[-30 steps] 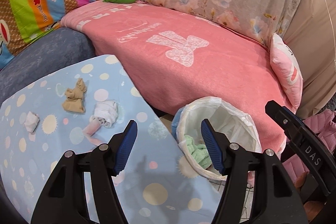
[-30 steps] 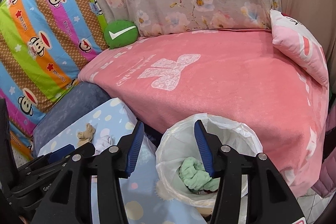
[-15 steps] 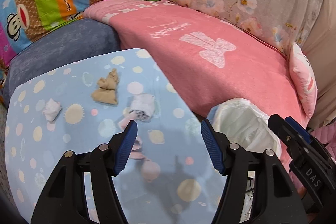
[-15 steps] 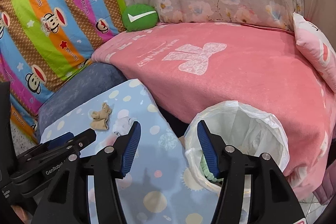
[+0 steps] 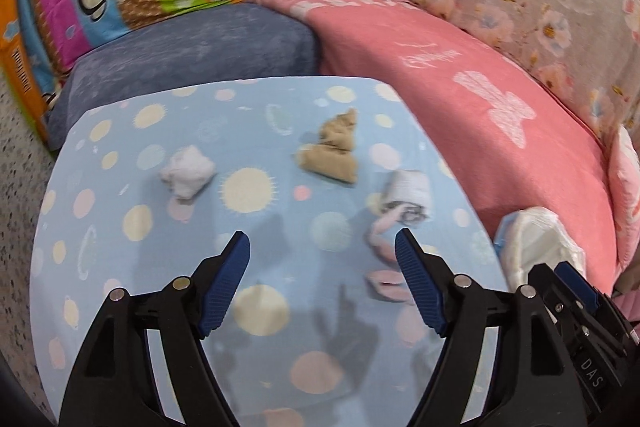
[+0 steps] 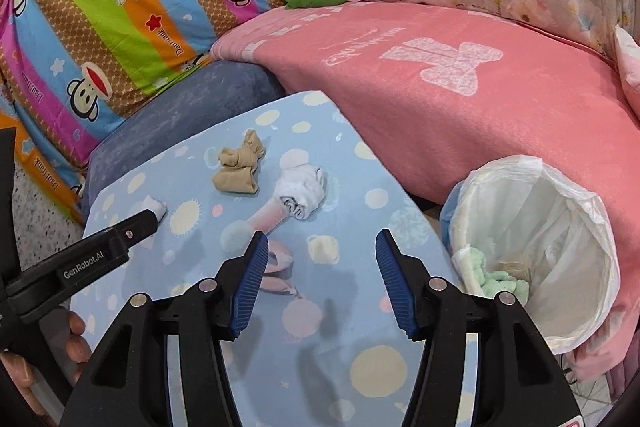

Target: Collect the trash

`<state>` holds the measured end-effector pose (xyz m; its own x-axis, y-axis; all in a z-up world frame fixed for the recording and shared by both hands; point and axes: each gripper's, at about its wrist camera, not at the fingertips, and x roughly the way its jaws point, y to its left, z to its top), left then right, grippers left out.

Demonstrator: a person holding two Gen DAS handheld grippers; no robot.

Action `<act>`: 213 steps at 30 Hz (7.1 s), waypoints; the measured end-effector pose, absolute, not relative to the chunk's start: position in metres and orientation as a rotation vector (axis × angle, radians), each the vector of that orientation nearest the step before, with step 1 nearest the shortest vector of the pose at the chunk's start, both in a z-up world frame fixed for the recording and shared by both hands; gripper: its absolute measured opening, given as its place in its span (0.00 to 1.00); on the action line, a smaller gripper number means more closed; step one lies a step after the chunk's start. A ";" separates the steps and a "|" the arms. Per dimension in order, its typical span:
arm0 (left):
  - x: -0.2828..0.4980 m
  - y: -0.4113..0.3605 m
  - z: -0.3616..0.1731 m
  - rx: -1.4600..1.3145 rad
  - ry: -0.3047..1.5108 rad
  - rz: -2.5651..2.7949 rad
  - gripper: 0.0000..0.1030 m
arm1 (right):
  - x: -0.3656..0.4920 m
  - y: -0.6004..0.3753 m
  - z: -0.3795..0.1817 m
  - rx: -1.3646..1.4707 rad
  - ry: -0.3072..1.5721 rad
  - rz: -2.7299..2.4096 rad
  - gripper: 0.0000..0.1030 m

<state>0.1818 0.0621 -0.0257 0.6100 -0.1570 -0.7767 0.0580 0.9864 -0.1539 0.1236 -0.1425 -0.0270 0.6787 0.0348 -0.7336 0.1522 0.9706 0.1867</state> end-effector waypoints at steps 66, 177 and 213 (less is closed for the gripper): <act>0.173 -0.029 0.010 -0.020 0.878 -0.366 0.26 | 0.108 -0.193 0.036 0.303 0.645 -0.070 0.04; 0.134 -0.166 0.003 0.102 0.873 -0.506 0.68 | 0.055 -0.339 0.012 0.460 0.607 -0.303 0.44; 0.165 -0.053 -0.019 -0.030 0.915 -0.339 0.68 | 0.099 -0.240 0.000 0.346 0.708 -0.174 0.54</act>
<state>0.1646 -0.0527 -0.0187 0.5607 -0.3001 -0.7717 0.2747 0.9466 -0.1686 0.0993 -0.2404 -0.0004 0.7482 -0.0395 -0.6623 0.2715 0.9290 0.2514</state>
